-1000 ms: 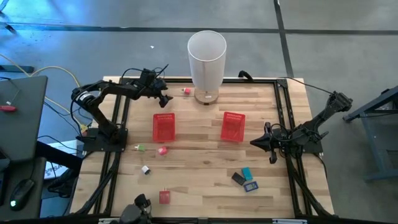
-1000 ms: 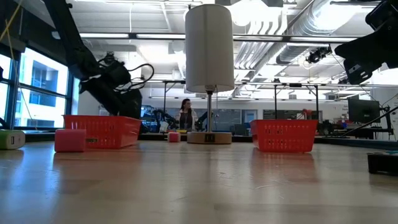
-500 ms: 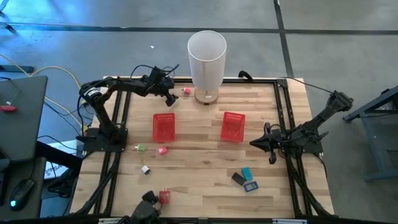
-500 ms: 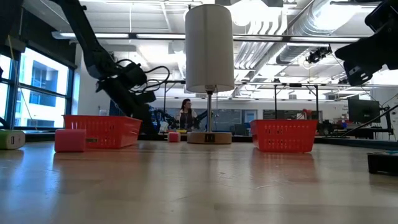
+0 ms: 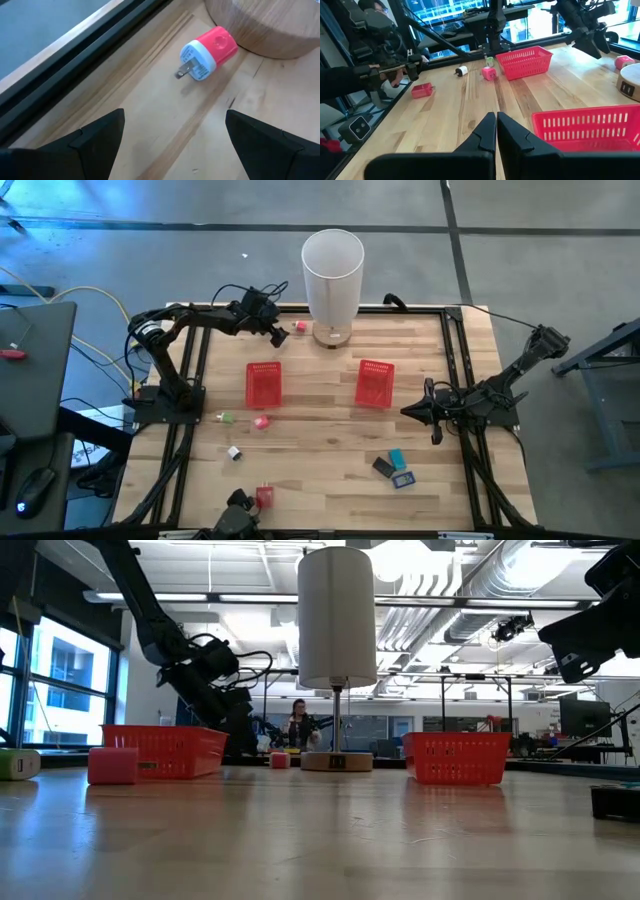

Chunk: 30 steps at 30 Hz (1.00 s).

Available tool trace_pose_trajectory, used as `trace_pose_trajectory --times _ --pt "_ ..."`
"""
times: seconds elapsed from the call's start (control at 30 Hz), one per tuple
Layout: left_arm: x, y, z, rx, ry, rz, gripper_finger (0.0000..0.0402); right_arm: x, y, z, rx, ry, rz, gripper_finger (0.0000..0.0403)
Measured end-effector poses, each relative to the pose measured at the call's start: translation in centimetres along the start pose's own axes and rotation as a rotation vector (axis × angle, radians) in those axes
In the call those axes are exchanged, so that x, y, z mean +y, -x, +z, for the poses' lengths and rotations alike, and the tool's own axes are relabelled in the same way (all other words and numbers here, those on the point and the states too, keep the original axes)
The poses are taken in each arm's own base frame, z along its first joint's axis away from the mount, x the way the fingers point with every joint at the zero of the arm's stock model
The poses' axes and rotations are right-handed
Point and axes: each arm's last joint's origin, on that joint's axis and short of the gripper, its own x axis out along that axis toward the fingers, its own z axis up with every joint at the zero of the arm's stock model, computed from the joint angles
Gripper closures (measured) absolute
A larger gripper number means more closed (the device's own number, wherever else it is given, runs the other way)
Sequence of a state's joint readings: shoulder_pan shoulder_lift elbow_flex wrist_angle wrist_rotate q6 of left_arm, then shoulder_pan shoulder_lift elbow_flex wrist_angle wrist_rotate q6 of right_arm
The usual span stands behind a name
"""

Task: Pick & Place Office items
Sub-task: Put the top pink charger adapter into the right red bin

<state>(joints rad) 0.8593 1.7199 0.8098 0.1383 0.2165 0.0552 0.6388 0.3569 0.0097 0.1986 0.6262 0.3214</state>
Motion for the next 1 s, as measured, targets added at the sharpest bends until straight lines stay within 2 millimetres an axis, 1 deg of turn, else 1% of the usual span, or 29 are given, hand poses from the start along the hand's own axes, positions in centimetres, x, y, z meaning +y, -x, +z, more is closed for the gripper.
trace_pose_trajectory --times 0.13,0.23,0.4,0.53,0.63,0.77,0.87,1.0 --pt "-0.1 0.0 -0.1 0.006 0.004 -0.002 0.0062 0.0 0.0 0.0 0.000 0.000 0.000 0.0401" --pt "-0.6 -0.1 -0.2 0.023 -0.007 0.009 0.0062 0.0 0.0 0.0 0.000 0.000 0.000 0.0401" --pt "-2.4 -0.5 -0.1 0.033 -0.056 0.075 0.0062 0.0 0.0 0.0 0.000 0.001 0.000 0.0401" --pt "-4.2 -0.7 0.3 0.027 -0.170 0.142 0.0062 0.0 0.0 0.0 0.000 0.002 0.000 0.0401" --pt "-5.2 -0.7 0.7 0.017 -0.234 0.146 0.0062 0.0 0.0 0.0 0.000 0.002 0.000 0.0401" --pt "-5.5 -0.7 1.7 -0.012 -0.273 0.156 0.0062 0.0 0.0 0.0 0.000 0.000 0.000 0.0401" --pt "-5.6 -0.6 2.2 -0.017 -0.315 0.190 0.0062 0.0 0.0 0.0 0.000 0.000 0.000 0.0401" --pt "-5.8 -0.6 2.6 -0.037 -0.361 0.190 0.0062 0.0 0.0 0.0 0.000 0.000 0.000 0.0401"
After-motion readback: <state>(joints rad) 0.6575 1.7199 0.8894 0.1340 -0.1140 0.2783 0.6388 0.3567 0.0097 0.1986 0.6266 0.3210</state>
